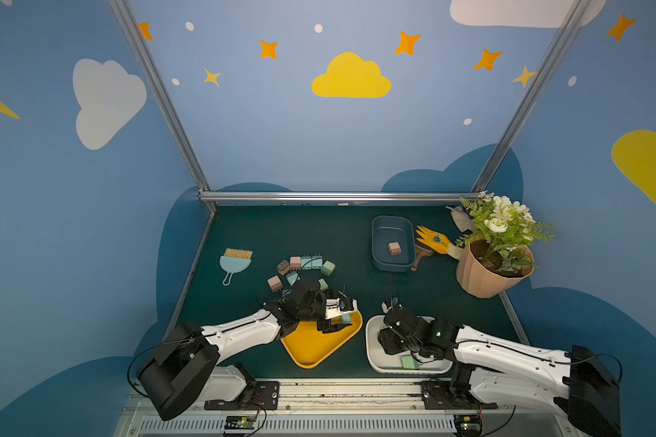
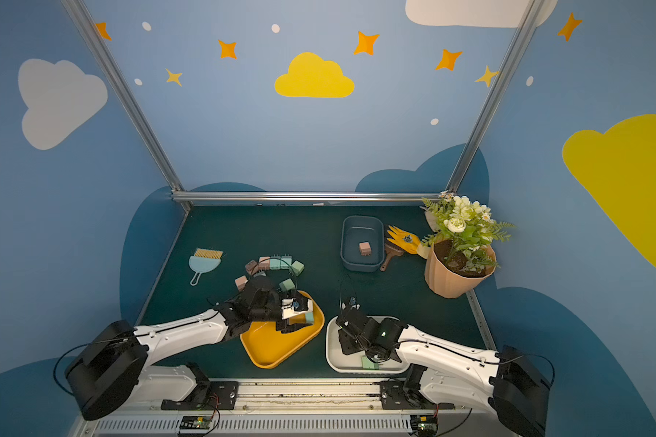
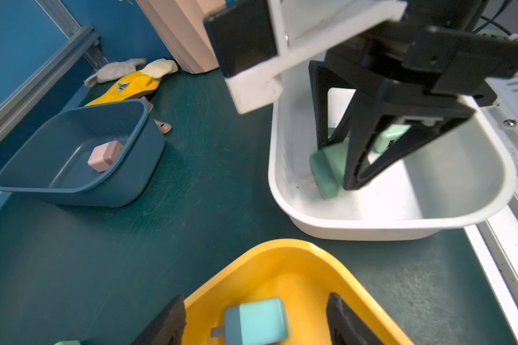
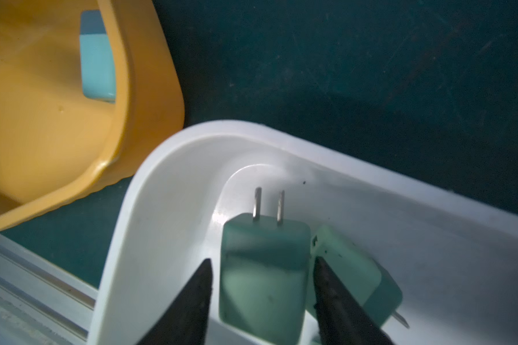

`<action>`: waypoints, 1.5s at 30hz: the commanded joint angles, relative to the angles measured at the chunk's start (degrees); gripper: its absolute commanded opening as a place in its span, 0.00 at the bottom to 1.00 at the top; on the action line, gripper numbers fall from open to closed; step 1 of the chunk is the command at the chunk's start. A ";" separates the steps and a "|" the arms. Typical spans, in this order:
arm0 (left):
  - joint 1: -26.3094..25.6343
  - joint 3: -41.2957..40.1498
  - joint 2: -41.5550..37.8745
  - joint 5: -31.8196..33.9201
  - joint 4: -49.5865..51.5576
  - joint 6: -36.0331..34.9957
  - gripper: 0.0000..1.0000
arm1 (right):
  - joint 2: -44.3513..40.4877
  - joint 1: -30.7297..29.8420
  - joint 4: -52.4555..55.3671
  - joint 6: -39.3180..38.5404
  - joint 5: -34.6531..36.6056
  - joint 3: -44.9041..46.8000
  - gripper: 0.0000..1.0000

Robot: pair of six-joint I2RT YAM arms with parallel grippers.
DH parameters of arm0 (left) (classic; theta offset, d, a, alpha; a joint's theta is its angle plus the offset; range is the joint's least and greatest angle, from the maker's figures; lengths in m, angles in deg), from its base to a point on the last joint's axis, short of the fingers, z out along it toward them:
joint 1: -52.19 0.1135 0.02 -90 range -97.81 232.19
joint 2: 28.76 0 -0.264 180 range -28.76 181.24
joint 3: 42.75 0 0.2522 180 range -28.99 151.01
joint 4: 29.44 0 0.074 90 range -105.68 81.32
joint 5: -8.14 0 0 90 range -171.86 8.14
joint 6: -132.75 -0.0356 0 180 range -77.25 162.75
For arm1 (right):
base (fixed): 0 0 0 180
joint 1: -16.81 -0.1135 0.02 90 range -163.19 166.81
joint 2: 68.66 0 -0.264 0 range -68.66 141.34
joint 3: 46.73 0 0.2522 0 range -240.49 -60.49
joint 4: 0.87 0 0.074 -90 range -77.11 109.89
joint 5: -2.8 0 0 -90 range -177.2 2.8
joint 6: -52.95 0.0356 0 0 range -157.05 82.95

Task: Place the plugs by color into the storage box
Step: Place the plug in the storage box.

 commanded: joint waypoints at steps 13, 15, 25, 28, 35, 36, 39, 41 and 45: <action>6.11 1.02 -6.97 6.74 -2.17 10.85 0.75 | 4.85 -0.05 7.25 -1.61 1.03 -11.28 0.69; 6.18 1.64 -8.07 9.40 -0.75 11.58 0.75 | 4.04 0.04 8.97 -1.86 1.95 -13.24 0.67; 6.22 5.14 -5.30 21.12 0.54 17.64 0.76 | 3.48 4.49 -3.37 -10.07 6.64 -17.57 0.61; 6.27 7.34 -4.46 22.98 3.75 18.61 0.76 | 7.72 6.95 -3.66 -12.15 4.59 -21.57 0.61; 6.92 12.71 0.99 31.28 10.70 21.45 0.77 | 18.14 11.77 -3.35 -15.89 0.33 -31.79 0.62; 7.44 13.22 1.39 31.48 10.95 22.24 0.77 | 19.59 12.34 -3.62 -16.25 -0.32 -33.11 0.63; 9.61 13.95 1.81 31.16 11.65 24.74 0.79 | 24.13 14.33 -4.15 -16.03 -1.98 -36.87 0.66; 11.49 14.07 2.54 31.37 11.93 26.18 0.80 | 28.01 16.01 -4.26 -16.13 -4.27 -40.13 0.66; 13.76 15.20 4.89 32.26 13.32 27.74 0.81 | 35.48 18.36 -3.93 -16.24 -6.70 -47.03 0.67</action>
